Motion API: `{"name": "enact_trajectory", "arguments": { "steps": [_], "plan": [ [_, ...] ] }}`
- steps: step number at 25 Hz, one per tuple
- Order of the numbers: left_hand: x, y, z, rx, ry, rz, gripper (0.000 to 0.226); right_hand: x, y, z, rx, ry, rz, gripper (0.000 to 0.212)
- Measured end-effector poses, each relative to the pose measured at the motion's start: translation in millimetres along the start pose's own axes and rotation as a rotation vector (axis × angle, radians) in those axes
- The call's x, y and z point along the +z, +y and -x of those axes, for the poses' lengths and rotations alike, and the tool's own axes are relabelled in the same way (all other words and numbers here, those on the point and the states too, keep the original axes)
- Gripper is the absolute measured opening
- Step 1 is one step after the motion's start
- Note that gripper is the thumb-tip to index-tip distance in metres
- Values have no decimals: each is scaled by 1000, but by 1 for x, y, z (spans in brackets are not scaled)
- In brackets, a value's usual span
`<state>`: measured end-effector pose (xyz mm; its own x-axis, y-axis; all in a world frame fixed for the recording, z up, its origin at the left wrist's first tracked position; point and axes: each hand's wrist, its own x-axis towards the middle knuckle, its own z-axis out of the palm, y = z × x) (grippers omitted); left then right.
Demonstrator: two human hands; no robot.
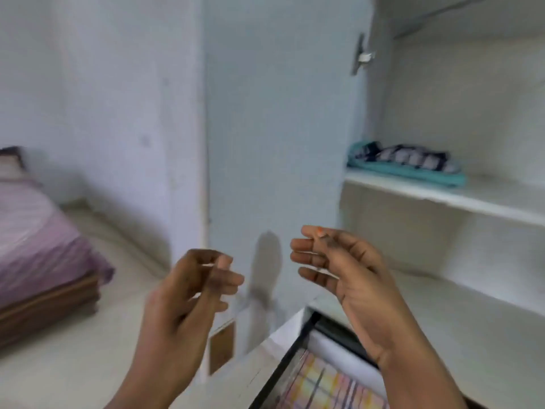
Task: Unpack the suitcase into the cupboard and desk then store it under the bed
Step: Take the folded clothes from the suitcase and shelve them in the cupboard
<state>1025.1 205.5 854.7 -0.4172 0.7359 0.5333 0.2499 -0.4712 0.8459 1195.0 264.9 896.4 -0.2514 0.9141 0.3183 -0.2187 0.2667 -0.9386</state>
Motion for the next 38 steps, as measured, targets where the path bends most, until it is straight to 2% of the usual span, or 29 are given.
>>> {"name": "enact_trajectory", "arguments": {
  "steps": [3,6,9,15,20,24,27,31,36,38],
  "plan": [
    [-130,-28,61,-226,132,-132,15,96,52,59,165,-194,-44,41],
    [-269,-44,127,-412,353,-252,15,216,113,97,350,-428,-33,35],
    [-361,-50,170,-547,568,-255,17,306,161,112,434,-531,57,19],
    [-494,-95,197,-725,852,-299,17,449,241,98,491,-821,126,16],
    [-579,-164,151,-846,926,-281,17,562,331,37,614,-873,128,16],
    [-655,-219,97,-937,1015,-225,19,673,409,-12,884,-857,103,17],
    [-714,-264,72,-982,1076,-177,18,748,466,-31,1074,-765,23,15],
    [-807,-393,68,-1085,1105,-121,16,841,598,-25,1162,-685,40,14],
    [-896,-634,105,-1172,1160,-147,14,922,859,40,1313,-574,168,17],
    [-923,-728,129,-1207,1120,-151,12,945,971,75,1361,-541,204,20]
  ]
}}
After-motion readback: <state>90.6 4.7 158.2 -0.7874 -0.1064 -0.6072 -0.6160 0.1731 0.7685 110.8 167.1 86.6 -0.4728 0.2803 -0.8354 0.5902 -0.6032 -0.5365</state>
